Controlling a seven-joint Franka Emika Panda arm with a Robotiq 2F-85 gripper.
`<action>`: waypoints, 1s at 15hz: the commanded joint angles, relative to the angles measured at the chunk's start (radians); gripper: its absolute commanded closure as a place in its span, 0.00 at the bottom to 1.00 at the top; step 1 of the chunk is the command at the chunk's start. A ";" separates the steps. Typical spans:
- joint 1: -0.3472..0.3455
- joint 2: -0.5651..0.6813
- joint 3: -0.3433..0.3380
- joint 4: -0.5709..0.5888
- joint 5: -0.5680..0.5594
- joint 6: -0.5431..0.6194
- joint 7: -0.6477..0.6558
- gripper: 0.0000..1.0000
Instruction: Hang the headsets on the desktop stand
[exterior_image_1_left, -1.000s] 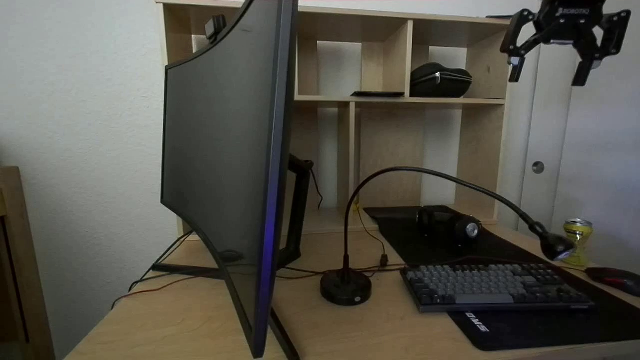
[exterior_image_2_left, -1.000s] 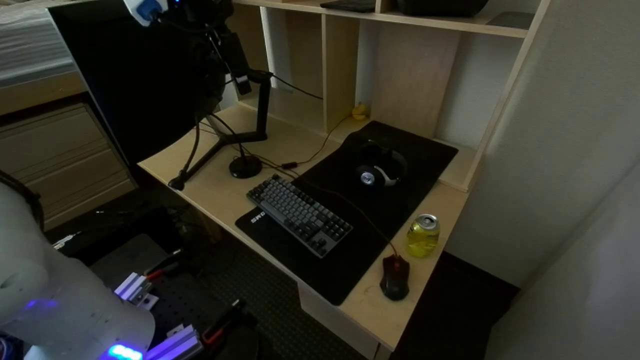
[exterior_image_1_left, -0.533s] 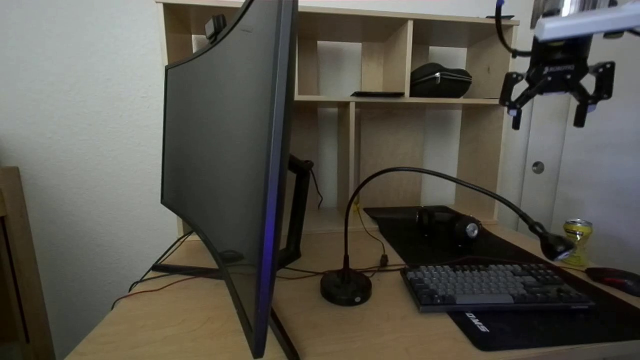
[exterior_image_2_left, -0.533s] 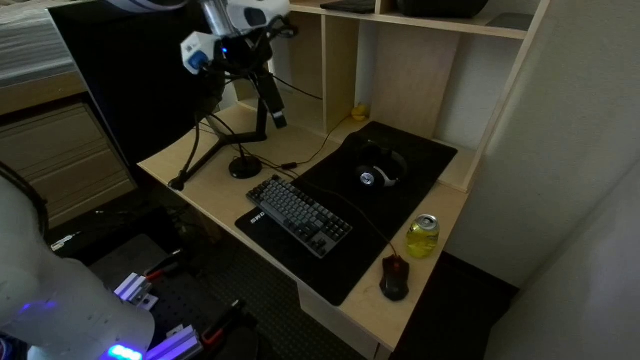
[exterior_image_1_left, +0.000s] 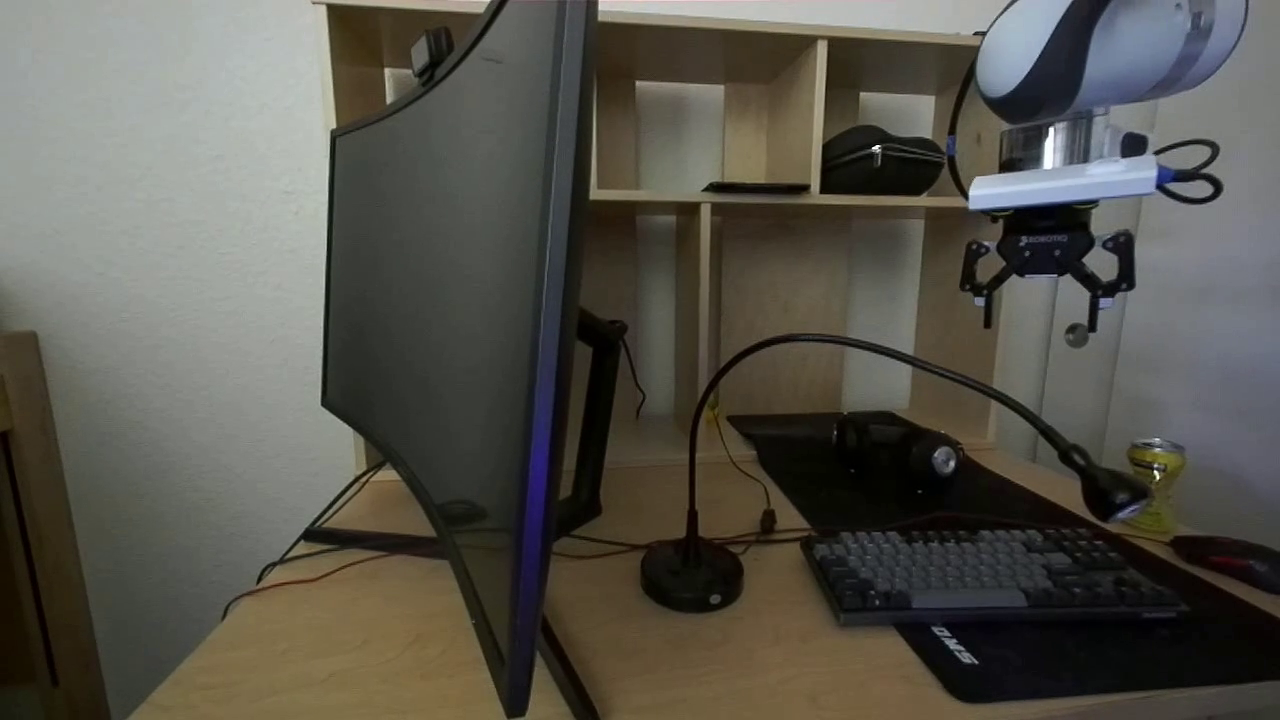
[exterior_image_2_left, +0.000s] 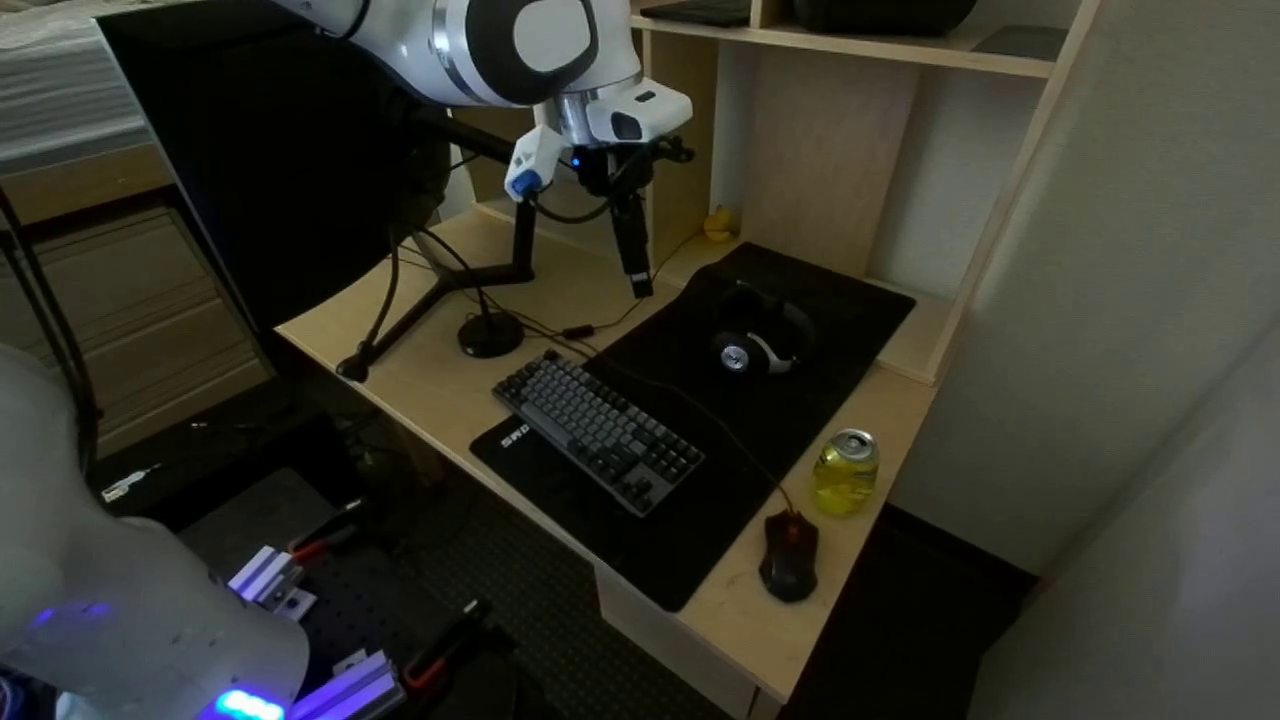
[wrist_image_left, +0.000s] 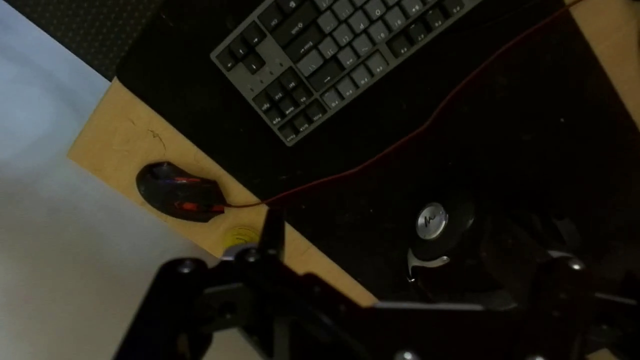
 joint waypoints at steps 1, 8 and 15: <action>0.043 0.010 -0.043 -0.021 0.007 0.018 -0.118 0.00; 0.052 0.399 -0.143 0.376 0.196 -0.038 -0.205 0.00; 0.087 0.481 -0.184 0.483 0.196 -0.045 -0.069 0.00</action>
